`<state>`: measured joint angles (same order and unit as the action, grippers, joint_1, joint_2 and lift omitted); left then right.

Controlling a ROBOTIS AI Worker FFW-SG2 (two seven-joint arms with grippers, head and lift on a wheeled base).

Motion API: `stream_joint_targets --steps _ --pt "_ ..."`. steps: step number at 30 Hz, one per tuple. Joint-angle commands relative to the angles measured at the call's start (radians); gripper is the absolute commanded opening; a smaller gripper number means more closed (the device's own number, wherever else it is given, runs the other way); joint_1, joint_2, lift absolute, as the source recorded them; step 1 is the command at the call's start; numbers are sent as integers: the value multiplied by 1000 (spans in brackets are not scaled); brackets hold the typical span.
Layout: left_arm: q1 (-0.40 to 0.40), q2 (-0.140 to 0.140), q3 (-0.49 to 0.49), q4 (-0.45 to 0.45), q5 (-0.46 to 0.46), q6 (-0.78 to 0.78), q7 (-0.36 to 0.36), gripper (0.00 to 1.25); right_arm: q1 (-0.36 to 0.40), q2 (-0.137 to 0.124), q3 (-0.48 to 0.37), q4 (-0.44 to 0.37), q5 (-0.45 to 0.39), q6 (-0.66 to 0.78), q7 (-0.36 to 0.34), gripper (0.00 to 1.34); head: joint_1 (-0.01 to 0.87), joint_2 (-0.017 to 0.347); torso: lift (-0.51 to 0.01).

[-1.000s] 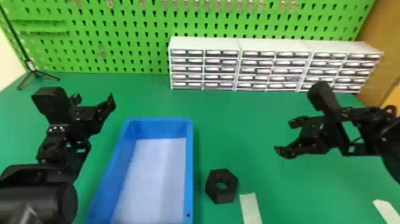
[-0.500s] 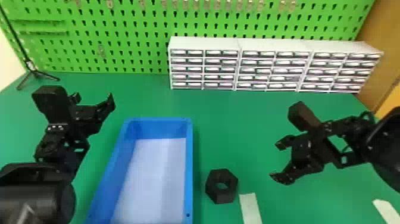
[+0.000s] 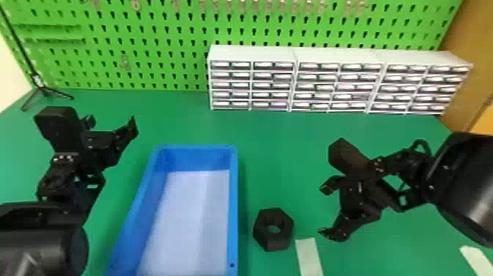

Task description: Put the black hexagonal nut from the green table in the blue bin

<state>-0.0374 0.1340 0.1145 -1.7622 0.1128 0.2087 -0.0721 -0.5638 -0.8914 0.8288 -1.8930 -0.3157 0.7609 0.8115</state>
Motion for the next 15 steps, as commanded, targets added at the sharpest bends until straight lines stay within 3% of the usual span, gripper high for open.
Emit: stream_joint_targets --steps 1,15 --pt "2 -1 2 -3 -1 3 0 913 -16 -1 18 -1 -3 0 0 1189 686 28 -96" --pt "-1 1 2 -5 -4 5 -2 913 -39 -8 39 -1 26 17 6 1189 686 28 -96"
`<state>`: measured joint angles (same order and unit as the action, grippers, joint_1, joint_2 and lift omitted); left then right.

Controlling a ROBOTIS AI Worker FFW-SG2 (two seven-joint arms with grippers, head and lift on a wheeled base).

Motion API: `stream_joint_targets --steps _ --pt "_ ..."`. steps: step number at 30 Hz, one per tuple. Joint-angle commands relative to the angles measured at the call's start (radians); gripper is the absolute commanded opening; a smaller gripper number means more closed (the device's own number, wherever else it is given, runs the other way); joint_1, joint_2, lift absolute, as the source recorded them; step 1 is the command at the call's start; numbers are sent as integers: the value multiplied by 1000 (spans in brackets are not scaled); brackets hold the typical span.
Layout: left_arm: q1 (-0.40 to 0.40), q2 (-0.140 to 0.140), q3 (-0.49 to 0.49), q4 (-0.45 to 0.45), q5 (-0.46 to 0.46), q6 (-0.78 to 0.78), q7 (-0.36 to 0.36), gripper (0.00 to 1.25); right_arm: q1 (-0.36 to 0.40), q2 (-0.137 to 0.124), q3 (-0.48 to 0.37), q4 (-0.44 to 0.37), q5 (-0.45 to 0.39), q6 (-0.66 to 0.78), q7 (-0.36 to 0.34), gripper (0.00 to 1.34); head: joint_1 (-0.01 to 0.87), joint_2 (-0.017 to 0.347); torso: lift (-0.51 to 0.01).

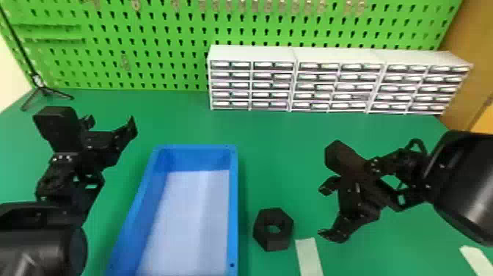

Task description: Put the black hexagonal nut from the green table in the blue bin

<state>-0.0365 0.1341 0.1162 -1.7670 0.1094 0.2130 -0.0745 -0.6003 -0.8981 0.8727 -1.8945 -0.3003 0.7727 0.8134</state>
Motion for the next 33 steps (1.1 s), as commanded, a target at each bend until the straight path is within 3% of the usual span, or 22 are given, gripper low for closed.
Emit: stream_joint_targets --steps 1,33 --pt "-2 1 -1 0 0 0 1 913 -3 -1 -3 0 10 5 4 1189 686 28 -96" --pt "-5 1 -4 0 -4 3 -1 913 -7 22 3 -3 3 10 6 1189 686 28 -96"
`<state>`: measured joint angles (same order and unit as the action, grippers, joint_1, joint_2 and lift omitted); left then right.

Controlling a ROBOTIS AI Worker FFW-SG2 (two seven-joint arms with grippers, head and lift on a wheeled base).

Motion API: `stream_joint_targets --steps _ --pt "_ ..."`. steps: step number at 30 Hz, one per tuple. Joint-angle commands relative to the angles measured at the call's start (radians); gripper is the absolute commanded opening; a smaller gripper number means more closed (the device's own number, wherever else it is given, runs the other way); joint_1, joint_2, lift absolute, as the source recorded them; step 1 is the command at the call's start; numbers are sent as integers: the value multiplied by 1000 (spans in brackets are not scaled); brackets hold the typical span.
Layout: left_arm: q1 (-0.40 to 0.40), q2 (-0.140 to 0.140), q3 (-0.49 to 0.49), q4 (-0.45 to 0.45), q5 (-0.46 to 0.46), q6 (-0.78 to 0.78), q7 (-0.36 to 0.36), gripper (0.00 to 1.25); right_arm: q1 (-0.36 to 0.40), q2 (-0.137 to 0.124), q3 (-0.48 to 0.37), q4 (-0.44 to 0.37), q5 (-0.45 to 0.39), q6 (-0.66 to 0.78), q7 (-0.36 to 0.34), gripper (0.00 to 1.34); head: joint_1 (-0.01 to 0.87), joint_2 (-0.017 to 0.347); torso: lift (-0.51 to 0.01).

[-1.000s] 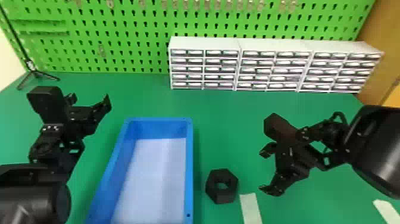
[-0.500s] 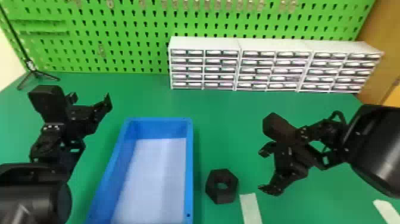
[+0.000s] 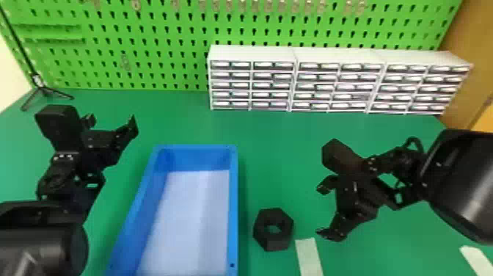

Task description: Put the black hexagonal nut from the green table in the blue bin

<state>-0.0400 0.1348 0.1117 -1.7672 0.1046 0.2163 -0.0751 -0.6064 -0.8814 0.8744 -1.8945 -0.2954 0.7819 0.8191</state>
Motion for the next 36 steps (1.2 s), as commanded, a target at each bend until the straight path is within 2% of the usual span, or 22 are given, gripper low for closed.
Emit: stream_joint_targets --steps 1,8,16,22,30,36 --pt "-1 -1 -1 0 0 0 0 913 -1 7 1 -5 -2 0 0 1189 686 28 -96" --pt "3 0 0 0 1 0 1 913 -30 32 46 -26 35 2 0 1189 686 28 -96" --pt "2 0 -3 0 3 0 0 913 -66 53 84 -34 39 2 0 1187 686 28 -96" --pt "2 0 -7 0 4 0 0 913 -73 82 101 -38 56 13 3 1187 686 28 -96" --pt "-8 -1 -12 2 6 0 1 913 -56 153 81 -29 191 54 57 1187 686 28 -96" --pt "-15 -1 -27 15 9 0 3 913 -24 197 35 23 236 51 104 1186 686 28 -96"
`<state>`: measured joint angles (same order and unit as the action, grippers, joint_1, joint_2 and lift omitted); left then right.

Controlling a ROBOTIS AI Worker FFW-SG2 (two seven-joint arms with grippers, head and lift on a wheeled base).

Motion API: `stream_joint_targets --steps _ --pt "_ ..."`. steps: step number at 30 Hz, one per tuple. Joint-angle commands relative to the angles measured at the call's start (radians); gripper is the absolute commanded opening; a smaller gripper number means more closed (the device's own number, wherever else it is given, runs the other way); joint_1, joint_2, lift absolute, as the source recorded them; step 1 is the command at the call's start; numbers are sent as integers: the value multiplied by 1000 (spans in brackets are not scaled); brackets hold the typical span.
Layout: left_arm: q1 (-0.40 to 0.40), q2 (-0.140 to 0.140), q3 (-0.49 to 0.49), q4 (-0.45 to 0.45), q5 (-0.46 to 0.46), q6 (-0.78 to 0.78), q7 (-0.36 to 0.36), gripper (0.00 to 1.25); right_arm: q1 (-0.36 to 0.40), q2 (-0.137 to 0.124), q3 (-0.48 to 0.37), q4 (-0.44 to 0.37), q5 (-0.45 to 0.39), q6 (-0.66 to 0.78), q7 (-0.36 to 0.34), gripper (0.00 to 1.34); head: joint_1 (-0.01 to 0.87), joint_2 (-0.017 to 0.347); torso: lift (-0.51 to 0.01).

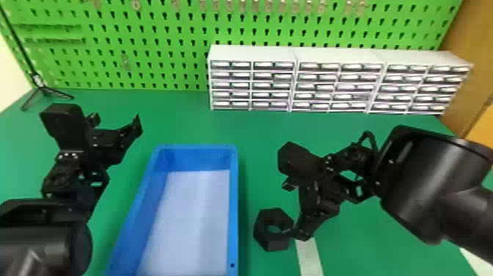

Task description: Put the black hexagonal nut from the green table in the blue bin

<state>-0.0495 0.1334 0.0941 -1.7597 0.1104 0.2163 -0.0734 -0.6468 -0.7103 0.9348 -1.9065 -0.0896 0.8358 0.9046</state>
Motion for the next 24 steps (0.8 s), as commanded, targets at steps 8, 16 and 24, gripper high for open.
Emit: stream_joint_targets --steps 8,16,24 --pt "-13 0 -11 11 5 -2 1 913 32 100 -85 136 114 -55 77 1170 686 28 -96" --pt "-15 0 -5 12 9 -5 3 907 24 187 -102 244 175 -115 91 1161 686 28 -96" --pt "-16 0 -2 12 11 -9 3 907 16 250 -91 343 211 -158 89 1161 686 28 -96"
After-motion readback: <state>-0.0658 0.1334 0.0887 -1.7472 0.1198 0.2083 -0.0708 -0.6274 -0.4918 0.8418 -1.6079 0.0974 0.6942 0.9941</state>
